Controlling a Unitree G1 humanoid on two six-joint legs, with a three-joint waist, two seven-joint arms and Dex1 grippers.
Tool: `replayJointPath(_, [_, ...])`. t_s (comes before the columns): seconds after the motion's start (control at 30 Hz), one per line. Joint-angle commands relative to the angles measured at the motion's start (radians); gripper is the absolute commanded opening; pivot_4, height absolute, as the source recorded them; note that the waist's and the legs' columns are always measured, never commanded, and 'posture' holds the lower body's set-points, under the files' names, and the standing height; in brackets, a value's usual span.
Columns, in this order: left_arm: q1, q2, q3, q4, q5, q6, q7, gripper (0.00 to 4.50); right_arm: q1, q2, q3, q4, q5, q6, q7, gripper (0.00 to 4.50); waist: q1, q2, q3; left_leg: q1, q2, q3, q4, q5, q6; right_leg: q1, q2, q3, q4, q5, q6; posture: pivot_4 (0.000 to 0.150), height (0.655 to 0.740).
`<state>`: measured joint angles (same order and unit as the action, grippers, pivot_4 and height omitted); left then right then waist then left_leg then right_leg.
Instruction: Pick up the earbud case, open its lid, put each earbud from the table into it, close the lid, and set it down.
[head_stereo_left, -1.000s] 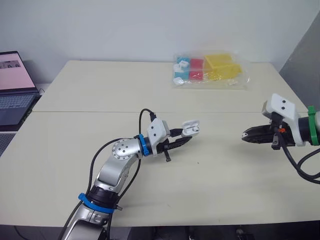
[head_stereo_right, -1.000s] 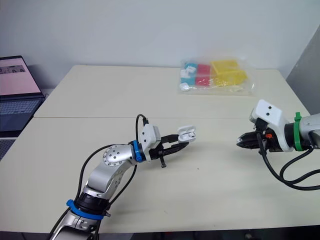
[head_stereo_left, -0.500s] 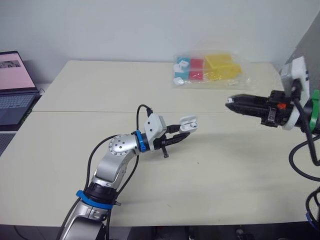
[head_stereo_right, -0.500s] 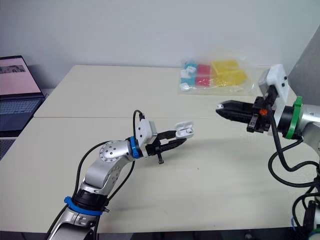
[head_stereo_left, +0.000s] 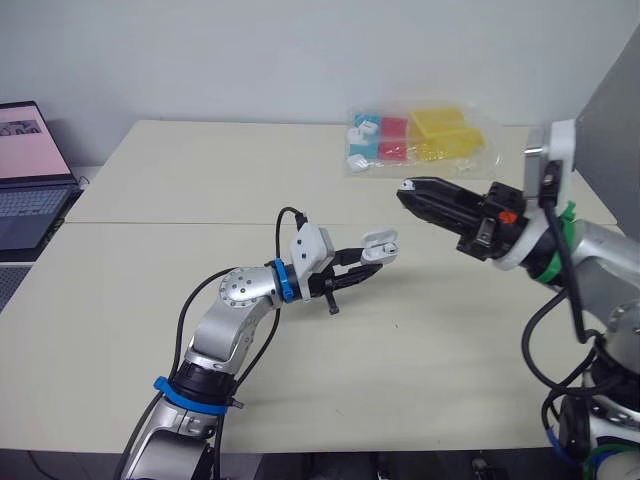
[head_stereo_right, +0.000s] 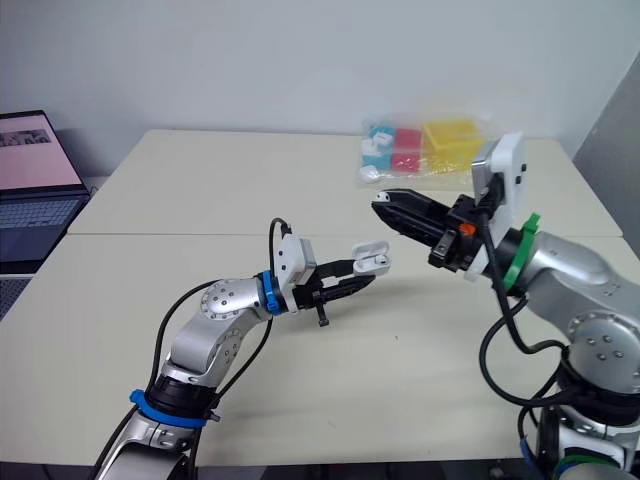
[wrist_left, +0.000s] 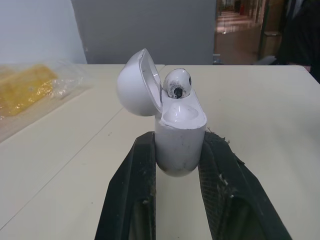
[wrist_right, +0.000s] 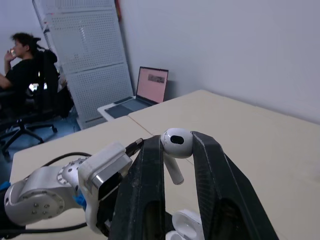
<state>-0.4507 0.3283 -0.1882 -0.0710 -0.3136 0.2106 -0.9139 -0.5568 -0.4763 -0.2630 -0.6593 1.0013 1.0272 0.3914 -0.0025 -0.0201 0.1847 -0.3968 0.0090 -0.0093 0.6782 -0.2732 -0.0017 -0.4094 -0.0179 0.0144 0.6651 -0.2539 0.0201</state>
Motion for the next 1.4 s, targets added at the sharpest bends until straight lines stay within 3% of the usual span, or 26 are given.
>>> replayJointPath(0.03, [-0.029, -0.009, 0.012, -0.045, -0.023, -0.002, 0.003, 0.8, 0.031, 0.044, 0.046, -0.035, -0.064, -0.107, -0.045, 0.42, 0.0, 0.0, 0.0, 0.0, 0.0, 0.0, 0.0, 0.0, 0.0, 0.0, 0.0, 0.0, 0.0, 0.0, 0.0, 0.15, 0.74])
replayJointPath(0.47, [-0.037, -0.015, 0.011, -0.054, -0.03, 0.017, -0.001, 0.8, 0.214, 0.101, 0.256, -0.039, -0.255, -0.31, -0.019, 0.42, -0.001, 0.0, 0.0, 0.0, 0.0, 0.0, 0.0, 0.0, 0.0, 0.0, 0.0, 0.0, 0.0, 0.0, 0.0, 0.15, 0.74])
replayJointPath(1.4, [-0.031, -0.014, 0.007, -0.072, -0.04, 0.029, 0.007, 0.8, 0.252, 0.092, 0.267, -0.013, -0.287, -0.339, -0.006, 0.42, -0.001, 0.0, 0.0, 0.0, 0.0, -0.001, 0.0, 0.0, 0.0, 0.0, 0.001, 0.0, 0.0, 0.0, 0.0, 0.15, 0.74])
